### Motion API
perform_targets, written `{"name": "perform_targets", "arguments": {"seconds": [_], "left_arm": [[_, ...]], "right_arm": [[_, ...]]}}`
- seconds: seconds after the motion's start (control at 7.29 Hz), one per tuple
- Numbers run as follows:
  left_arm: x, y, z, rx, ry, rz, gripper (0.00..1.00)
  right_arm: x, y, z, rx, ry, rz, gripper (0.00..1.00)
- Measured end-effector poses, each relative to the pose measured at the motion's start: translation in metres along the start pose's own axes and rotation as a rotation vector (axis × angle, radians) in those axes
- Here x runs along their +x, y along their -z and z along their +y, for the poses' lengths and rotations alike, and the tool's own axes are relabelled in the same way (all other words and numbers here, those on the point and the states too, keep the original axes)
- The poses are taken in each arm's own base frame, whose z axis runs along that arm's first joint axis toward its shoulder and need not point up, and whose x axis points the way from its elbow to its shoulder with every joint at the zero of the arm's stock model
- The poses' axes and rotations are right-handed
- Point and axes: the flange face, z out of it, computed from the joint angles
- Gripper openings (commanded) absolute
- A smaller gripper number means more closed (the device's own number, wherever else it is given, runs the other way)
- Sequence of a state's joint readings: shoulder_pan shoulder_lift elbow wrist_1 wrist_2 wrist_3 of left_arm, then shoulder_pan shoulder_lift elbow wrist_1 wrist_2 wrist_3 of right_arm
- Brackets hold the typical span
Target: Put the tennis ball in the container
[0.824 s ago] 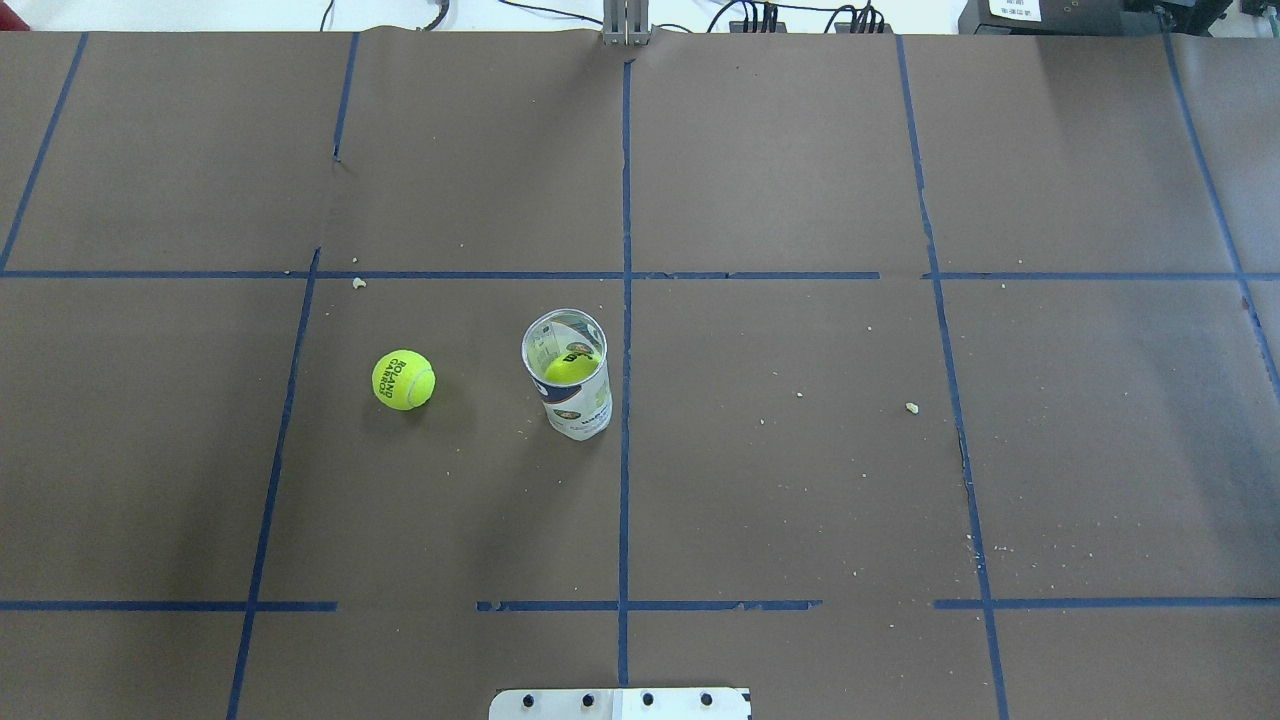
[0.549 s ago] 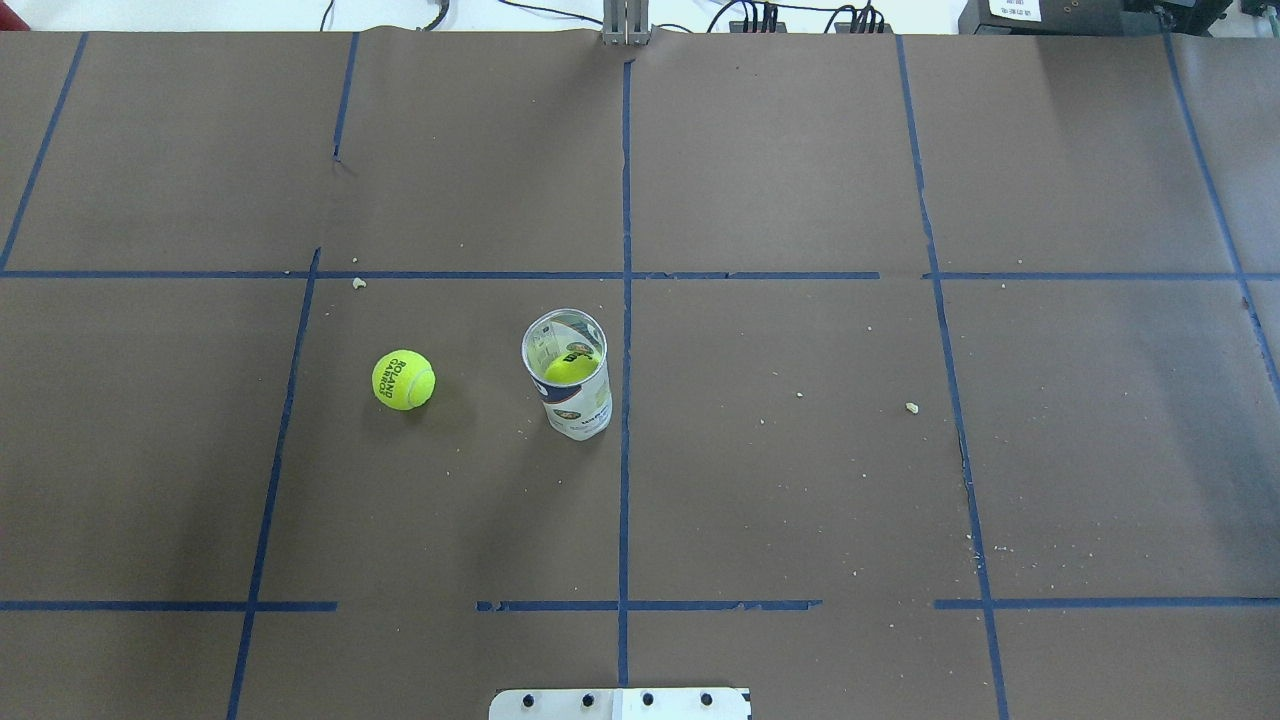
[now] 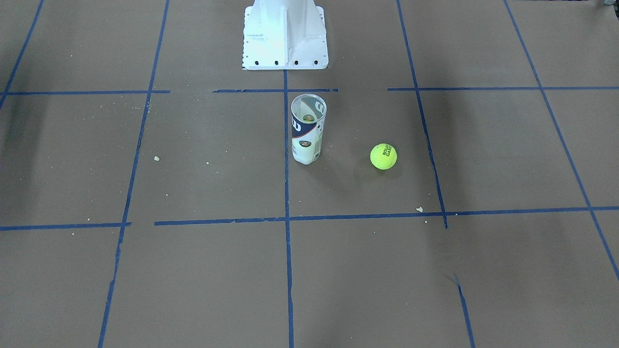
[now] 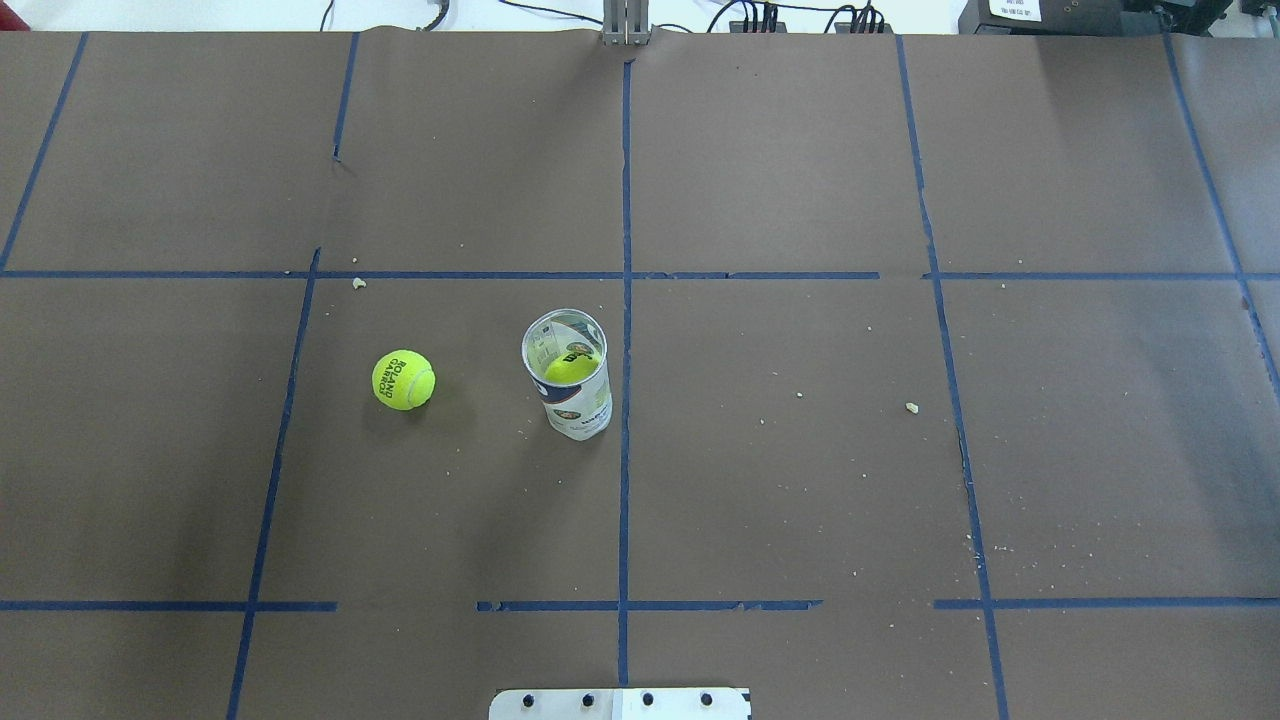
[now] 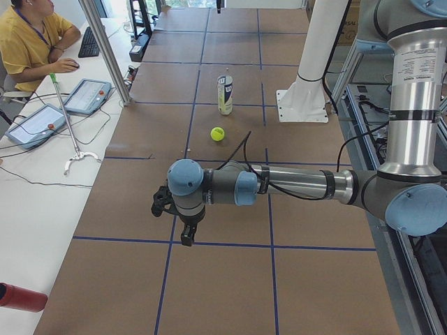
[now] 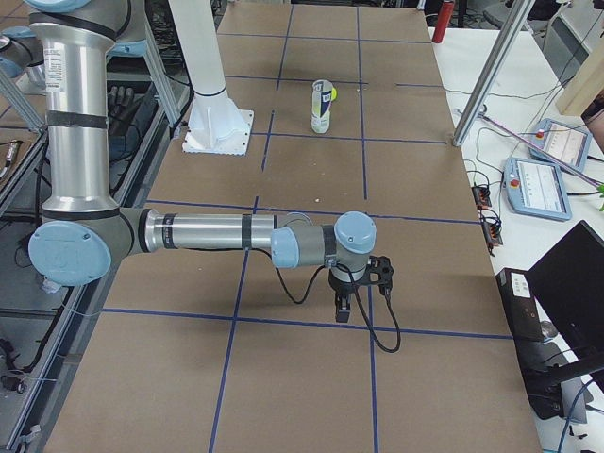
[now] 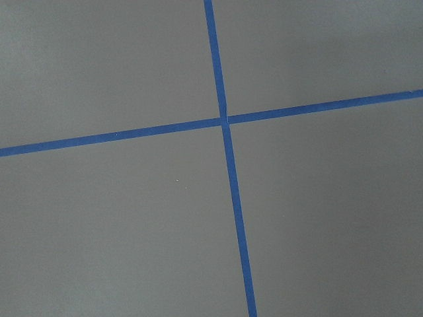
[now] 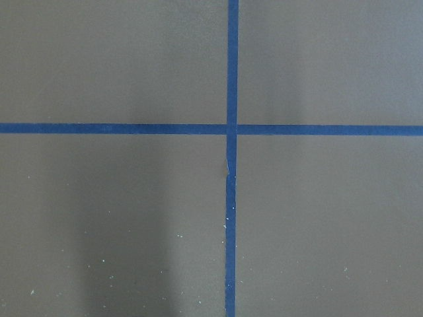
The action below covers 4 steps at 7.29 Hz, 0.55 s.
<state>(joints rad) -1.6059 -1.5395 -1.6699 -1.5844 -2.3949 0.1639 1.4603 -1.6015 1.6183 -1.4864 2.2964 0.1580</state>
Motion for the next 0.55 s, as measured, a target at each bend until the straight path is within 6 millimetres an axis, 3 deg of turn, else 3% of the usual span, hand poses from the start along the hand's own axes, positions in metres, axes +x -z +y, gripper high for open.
{"name": "perform_targets", "arguments": {"seconds": [0.27, 0.55], "left_arm": [[0.015, 0.003, -0.012, 0.089, -0.096, 0.013, 1.0], [0.065, -0.015, -0.029, 0.116, -0.155, 0.095, 1.0]], "right_arm": [[0.0, 0.0, 0.0, 0.0, 0.0, 0.0, 1.0], [0.0, 0.0, 0.0, 0.0, 0.0, 0.0, 1.0]]}}
